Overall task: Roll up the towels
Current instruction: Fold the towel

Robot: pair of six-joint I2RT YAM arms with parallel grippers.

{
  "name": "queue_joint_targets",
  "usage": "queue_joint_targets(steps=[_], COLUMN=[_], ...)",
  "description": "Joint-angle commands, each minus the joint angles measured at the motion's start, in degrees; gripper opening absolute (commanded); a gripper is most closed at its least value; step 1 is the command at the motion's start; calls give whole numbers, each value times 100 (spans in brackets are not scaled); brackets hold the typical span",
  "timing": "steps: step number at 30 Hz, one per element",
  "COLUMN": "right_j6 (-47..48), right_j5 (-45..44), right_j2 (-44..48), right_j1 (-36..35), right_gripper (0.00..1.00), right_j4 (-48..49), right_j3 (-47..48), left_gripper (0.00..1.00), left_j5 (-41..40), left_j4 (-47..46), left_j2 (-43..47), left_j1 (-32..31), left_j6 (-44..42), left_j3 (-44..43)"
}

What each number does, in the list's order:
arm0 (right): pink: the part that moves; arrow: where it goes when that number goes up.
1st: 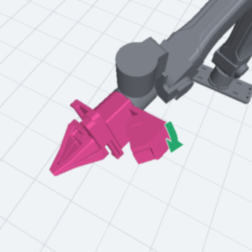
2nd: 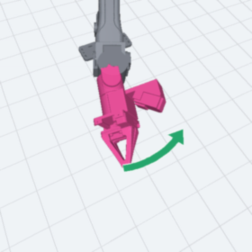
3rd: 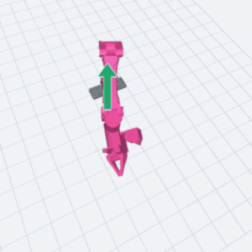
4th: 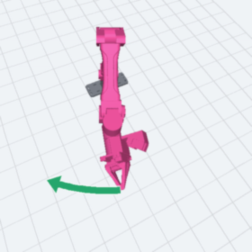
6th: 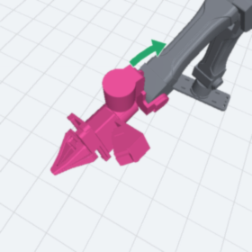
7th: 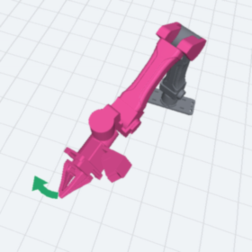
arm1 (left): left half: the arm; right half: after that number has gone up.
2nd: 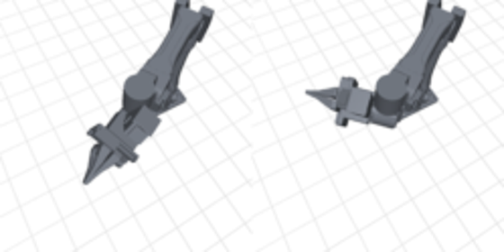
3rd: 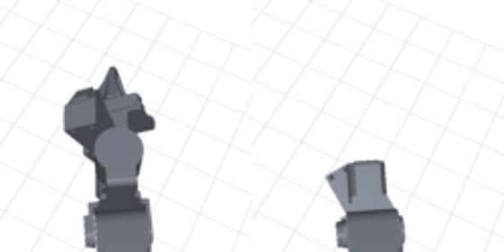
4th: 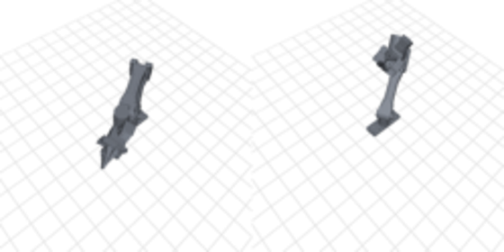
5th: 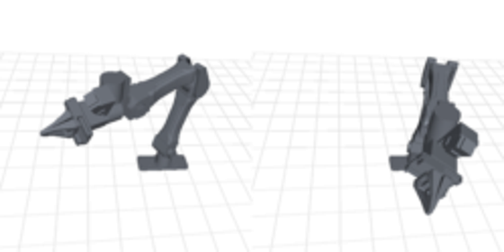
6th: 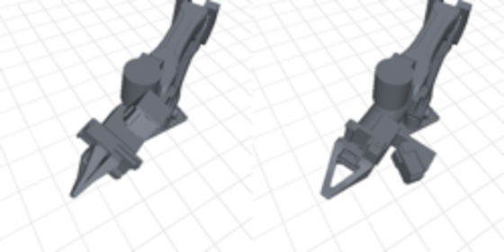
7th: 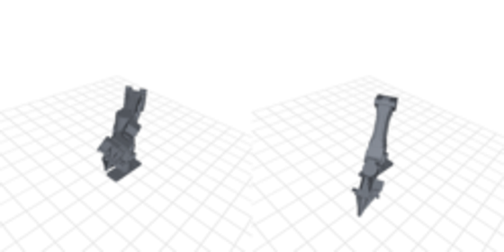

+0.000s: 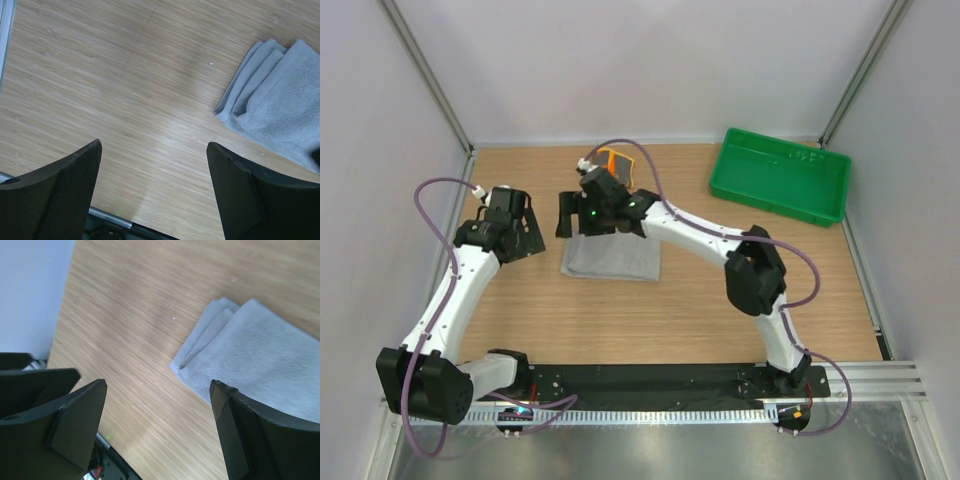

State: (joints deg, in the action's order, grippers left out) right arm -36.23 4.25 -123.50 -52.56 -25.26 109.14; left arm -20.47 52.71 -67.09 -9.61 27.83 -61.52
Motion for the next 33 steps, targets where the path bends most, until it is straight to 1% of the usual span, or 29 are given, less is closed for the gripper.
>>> queue_joint_targets(steps=[1,2,3,4,5,6,7,8,10,11,12,15,16,19,27,29,30,31,33], right_j6=[90,63,63,72,159,229,309,414,502,529,581,617,617,582,520,520,512,511,485], right_j5=[-3,-12,5,6,-12,-47,-56,-56,75,172,233,444,549,743,937,963,998,1007,1051], right_j2=[1038,1300,1407,1521,1705,1785,1838,1882,1935,1935,1918,1865,1813,1690,1294,1206,1127,1092,1013], right_j1=[621,772,930,1245,1378,1519,1642,1861,2038,2187,2214,2320,2346,2381,2382,2390,2390,2390,2390], right_gripper=[91,91,91,91,91,90,89,89,88,88,87,86,85,85,82,80,76,74,69], right_j4=[82,100,108,56,30,-14,-84,-128,-173,-164,-129,38,134,319,557,601,618,636,680], right_j3=[-522,-743,-1172,-1367,-1552,-1728,-2026,-2150,-2467,-2572,-2765,-3012,-3152,-3311,-3365,-3347,-3338,-3347,-3382], left_gripper=[86,85,84,84,84,84,84,84,84,85,86,88,88,88,87,84,82,77,73], left_j5=[25,69,235,315,402,595,1023,1227,1544,1581,1572,1450,1432,1335,1107,1071,1045,1028,992], left_j4=[-76,-76,-85,-94,-103,-164,-260,-348,-743,-858,-972,-1280,-1394,-1613,-2018,-2124,-2229,-2265,-2352], left_j2=[12,-32,-58,-76,-128,-155,-181,-234,-392,-462,-637,-989,-1234,-1639,-2115,-2229,-2264,-2308,-2414], left_j1=[47,38,20,-15,-102,-129,-164,-208,-436,-524,-751,-1025,-1130,-1193,-1193,-1193,-1201,-1193,-1201], left_j6=[11,72,108,152,300,371,459,547,845,925,1091,1285,1382,1522,1672,1708,1725,1734,1743], left_j3=[17,8,25,34,61,96,139,270,403,456,509,518,500,544,825,939,966,983,1019])
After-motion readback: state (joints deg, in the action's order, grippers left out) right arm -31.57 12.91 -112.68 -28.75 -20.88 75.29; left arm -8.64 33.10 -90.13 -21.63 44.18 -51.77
